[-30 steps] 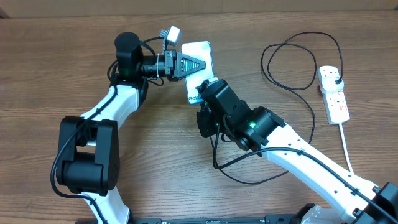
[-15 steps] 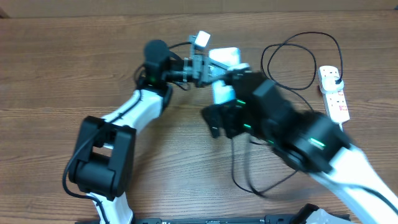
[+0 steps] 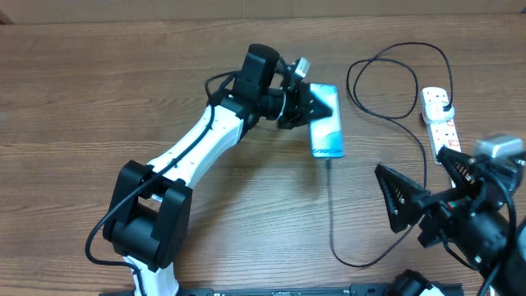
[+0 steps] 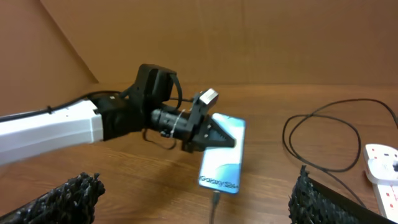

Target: Plug charger to phone and switch on socket

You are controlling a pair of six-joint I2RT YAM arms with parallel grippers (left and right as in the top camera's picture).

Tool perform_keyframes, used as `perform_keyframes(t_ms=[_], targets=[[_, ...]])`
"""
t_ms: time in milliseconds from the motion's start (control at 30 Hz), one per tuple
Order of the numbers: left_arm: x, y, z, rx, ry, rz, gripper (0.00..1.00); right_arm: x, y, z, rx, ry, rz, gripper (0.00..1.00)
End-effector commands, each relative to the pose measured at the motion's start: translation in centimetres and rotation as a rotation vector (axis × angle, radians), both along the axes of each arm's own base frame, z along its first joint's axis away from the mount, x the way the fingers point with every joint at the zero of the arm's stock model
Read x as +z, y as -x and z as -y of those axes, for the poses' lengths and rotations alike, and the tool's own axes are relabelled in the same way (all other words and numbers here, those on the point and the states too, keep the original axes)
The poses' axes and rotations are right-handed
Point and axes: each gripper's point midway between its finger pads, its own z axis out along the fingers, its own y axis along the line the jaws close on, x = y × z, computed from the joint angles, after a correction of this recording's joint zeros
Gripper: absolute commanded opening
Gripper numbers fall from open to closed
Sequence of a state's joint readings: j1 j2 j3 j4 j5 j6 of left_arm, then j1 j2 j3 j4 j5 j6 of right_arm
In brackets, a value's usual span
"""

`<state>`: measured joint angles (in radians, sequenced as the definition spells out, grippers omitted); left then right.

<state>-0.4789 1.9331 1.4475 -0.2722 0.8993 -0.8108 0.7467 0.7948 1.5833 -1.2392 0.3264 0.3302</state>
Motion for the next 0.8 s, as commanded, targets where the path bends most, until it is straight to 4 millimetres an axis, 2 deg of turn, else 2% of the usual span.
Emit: perform_keyframes(t_ms=[0,133,200,333,467,633,767], targets=[[-1.6,-0.6,-2.8,-0.1,-0.152,0.252,0.04,-0.7,-0.8,-0.2,-0.033,0.001,-0.028,1.0],[-6.3,0.6,-7.3,-0.113,-0.441,0.202,0.04,-1.4,-1.9,-1.1,-0.046,-0.007,-0.052,1.0],[-7.4,1.0,-8.7,-0.113,-0.528,0.186,0.04,-1.5,-2.5,-1.8,-0.054,-0.025,-0.062,1.0],[-7.2,0.9,-8.2,-0.131,-0.517,0.217,0.04,-2.6,-4.3,-3.7,-0.051,-0.008,-0.109,1.0],[-7.9,-0.3,-7.0,-0.108,-0.483,0.232,0.04,-5.0,-6.2,-5.5,-0.097,-0.014,-0.215,1.0],[-10.3,0.8,-3.8,-0.199,-0.271,0.123,0.04,-7.2,-7.3,-7.6,-0.081,0.001,-0.303,1.0],[-13.7,1.6,-3.5,-0.232,-0.225,0.021,0.05,-7.8,-7.4,-8.2,-0.062,0.006,-0.327,1.0]])
